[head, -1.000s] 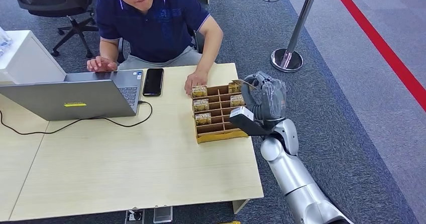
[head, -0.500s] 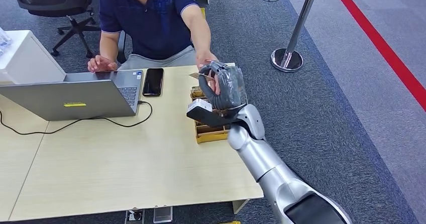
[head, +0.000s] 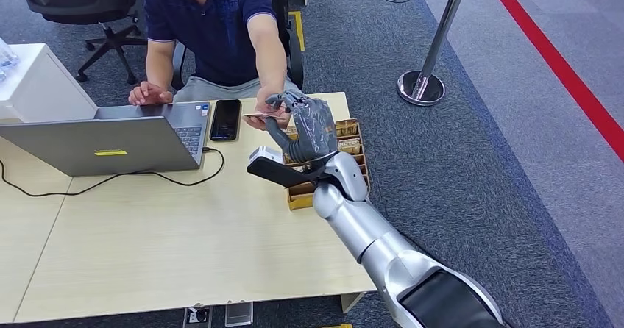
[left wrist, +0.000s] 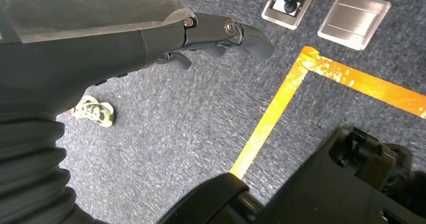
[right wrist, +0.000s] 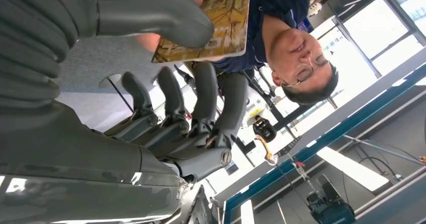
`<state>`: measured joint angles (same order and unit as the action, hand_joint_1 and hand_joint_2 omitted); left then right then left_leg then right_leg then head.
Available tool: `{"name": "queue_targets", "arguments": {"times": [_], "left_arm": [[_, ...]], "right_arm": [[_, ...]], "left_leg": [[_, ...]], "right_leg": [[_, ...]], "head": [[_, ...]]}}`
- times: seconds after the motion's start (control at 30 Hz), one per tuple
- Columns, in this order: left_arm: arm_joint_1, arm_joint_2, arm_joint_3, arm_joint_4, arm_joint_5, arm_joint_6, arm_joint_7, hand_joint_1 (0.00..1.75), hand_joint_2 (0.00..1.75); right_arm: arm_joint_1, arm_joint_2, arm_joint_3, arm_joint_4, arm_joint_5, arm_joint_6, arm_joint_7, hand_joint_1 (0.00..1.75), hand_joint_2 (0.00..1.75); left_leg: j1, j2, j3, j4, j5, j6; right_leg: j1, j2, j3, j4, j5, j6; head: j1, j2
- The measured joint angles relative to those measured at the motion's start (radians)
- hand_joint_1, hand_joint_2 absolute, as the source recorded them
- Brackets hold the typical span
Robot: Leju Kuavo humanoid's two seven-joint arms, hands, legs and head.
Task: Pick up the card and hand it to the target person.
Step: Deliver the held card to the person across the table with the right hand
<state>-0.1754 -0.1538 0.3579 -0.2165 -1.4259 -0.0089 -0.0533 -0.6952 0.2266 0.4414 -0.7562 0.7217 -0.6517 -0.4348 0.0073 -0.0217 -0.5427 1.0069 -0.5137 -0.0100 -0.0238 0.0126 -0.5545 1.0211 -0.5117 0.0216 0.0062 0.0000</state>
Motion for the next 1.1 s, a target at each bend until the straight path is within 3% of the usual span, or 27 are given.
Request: {"name": "queue_targets", "arguments": {"times": [0.03, 0.17, 0.37, 0.5, 0.97, 1.1], "left_arm": [[0.000, 0.000, -0.001, 0.000, 0.000, 0.001, 0.003, 0.00, 0.00], [0.000, 0.000, -0.003, 0.000, 0.001, 0.000, 0.015, 0.00, 0.00], [0.001, -0.001, -0.003, 0.001, 0.009, 0.006, 0.020, 0.00, 0.00], [0.005, -0.001, 0.001, 0.001, 0.022, 0.014, 0.028, 0.00, 0.00], [0.041, -0.001, 0.016, 0.002, 0.040, 0.014, 0.049, 0.00, 0.00], [0.043, -0.001, 0.021, 0.002, 0.045, 0.012, 0.045, 0.00, 0.00]], "right_arm": [[0.000, 0.000, 0.000, 0.001, 0.000, -0.001, 0.001, 0.00, 1.75], [0.000, -0.003, 0.000, 0.002, 0.000, -0.015, 0.002, 0.00, 0.00], [0.010, -0.024, -0.015, -0.014, -0.007, -0.040, 0.000, 0.00, 0.00], [0.032, -0.051, -0.076, -0.038, -0.013, -0.041, -0.014, 0.00, 0.00], [0.206, -0.188, -0.555, -0.063, -0.026, -0.043, -0.025, 0.00, 0.00], [0.269, -0.214, -0.663, -0.027, -0.033, -0.043, 0.005, 0.00, 0.00]], "left_leg": [[0.000, 0.000, 0.000, 0.000, 0.000, 0.000], [0.000, 0.000, 0.000, 0.000, 0.000, 0.000], [0.000, 0.000, 0.000, 0.000, 0.000, 0.000], [0.000, 0.000, 0.000, 0.001, 0.000, 0.000], [0.000, -0.002, -0.001, 0.001, -0.001, 0.001], [0.000, -0.002, -0.001, 0.001, -0.001, 0.001]], "right_leg": [[0.000, 0.000, 0.000, 0.000, 0.000, 0.000], [0.000, 0.000, 0.000, 0.000, 0.000, 0.000], [0.000, 0.000, 0.000, 0.000, 0.000, 0.000], [0.000, 0.000, 0.000, -0.001, 0.000, 0.000], [0.000, -0.001, 0.000, -0.002, 0.000, 0.000], [0.000, -0.001, 0.000, -0.002, 0.000, 0.000]], "head": [[0.000, 0.000], [-0.001, 0.000], [-0.001, 0.000], [0.000, 0.000], [0.001, 0.000], [0.000, 0.000]]}}
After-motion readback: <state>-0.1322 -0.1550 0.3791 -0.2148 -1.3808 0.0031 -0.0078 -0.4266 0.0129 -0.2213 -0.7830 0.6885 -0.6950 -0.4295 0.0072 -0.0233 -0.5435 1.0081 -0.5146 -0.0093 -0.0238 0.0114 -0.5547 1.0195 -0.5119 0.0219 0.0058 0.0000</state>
